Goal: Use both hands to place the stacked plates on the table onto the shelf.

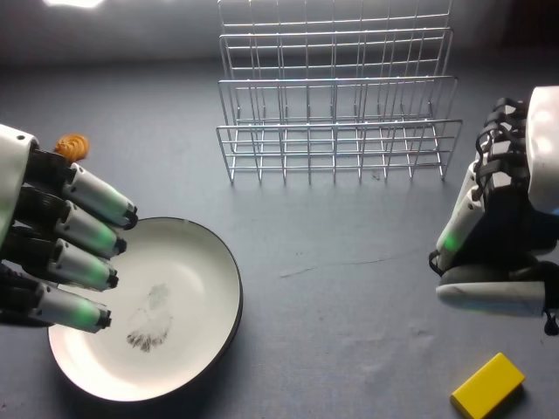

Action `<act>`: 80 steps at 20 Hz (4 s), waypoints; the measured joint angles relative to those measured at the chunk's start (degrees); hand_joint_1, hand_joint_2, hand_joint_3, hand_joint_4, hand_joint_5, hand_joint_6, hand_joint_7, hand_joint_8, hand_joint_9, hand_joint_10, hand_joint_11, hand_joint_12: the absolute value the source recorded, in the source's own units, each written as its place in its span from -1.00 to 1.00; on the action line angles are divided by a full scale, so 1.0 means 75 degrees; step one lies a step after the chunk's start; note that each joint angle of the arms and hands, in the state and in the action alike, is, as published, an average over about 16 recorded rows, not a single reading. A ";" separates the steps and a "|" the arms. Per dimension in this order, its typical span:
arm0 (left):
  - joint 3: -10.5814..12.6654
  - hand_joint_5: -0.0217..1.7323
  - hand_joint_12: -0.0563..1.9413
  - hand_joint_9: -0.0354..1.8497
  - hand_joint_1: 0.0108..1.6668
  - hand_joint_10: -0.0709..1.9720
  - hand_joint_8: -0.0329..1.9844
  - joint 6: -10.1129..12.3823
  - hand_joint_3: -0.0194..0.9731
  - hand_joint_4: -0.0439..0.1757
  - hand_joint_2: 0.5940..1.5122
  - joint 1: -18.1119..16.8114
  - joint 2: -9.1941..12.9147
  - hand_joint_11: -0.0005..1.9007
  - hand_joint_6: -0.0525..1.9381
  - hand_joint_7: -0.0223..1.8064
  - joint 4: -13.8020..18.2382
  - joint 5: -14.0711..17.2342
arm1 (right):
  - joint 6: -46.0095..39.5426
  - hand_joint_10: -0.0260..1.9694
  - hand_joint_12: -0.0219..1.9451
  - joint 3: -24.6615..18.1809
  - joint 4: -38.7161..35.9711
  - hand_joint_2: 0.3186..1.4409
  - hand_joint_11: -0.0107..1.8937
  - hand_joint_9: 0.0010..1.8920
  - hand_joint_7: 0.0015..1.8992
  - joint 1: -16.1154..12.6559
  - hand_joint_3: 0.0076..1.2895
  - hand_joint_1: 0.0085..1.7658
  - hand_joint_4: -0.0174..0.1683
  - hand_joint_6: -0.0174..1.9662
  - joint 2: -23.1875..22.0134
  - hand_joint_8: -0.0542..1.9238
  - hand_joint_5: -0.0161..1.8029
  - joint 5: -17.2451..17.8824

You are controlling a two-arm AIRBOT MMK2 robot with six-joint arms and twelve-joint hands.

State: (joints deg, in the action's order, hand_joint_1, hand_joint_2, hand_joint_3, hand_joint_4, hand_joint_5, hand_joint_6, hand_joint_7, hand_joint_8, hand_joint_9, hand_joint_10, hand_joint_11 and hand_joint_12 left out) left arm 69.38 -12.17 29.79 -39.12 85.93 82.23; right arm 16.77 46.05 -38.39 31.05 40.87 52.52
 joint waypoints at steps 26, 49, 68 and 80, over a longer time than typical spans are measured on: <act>0.0252 -0.68 -0.91 -0.74 -0.98 -0.92 -0.95 0.0292 -0.92 -0.57 -0.02 0.0079 0.0043 -0.82 -0.95 -0.71 0.0167 0.0038 | 0.2962 -0.97 -0.99 0.0623 0.0133 0.21 -0.97 -0.99 -0.98 0.0225 -0.98 0.37 -0.76 -0.96 0.0736 -0.93 -0.97 0.0338; 0.0130 -0.63 -0.92 -0.70 -0.98 -0.92 -0.95 0.1236 -0.92 -0.58 -0.02 0.1307 0.0159 -0.80 -0.95 -0.67 0.1495 -0.2049 | 0.3451 -0.97 -0.98 0.0838 0.0149 0.20 -0.97 -0.98 -0.98 0.0596 -0.98 0.28 -0.79 -0.96 0.1074 -0.93 -0.97 0.0568; 0.0151 -0.69 -0.93 -0.74 -0.99 -0.92 -0.95 0.1238 -0.92 -0.61 0.00 0.3020 -0.0259 -0.81 -0.96 -0.72 0.0351 -0.4129 | 0.3772 -0.97 -0.99 0.0838 0.0110 0.21 -0.97 -0.98 -0.98 0.0697 -0.98 0.26 -0.79 -0.96 0.1120 -0.93 -0.97 0.0706; 0.0094 -0.71 -0.93 -0.75 -0.99 -0.92 -0.96 0.1246 -0.92 -0.63 -0.02 0.3625 -0.0432 -0.83 -0.97 -0.74 -0.0407 -0.4528 | 0.4306 -0.97 -0.99 0.1106 0.0130 0.21 -0.97 -0.98 -0.98 0.0595 -0.98 0.23 -0.79 -0.96 0.1584 -0.93 -0.97 0.0333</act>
State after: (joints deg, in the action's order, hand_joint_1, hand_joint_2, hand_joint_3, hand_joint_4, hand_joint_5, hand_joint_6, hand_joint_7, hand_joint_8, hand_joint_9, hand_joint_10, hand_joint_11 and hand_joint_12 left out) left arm 70.09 -2.83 56.97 -42.36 82.88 48.27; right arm 49.06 54.35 -37.41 35.51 52.75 55.02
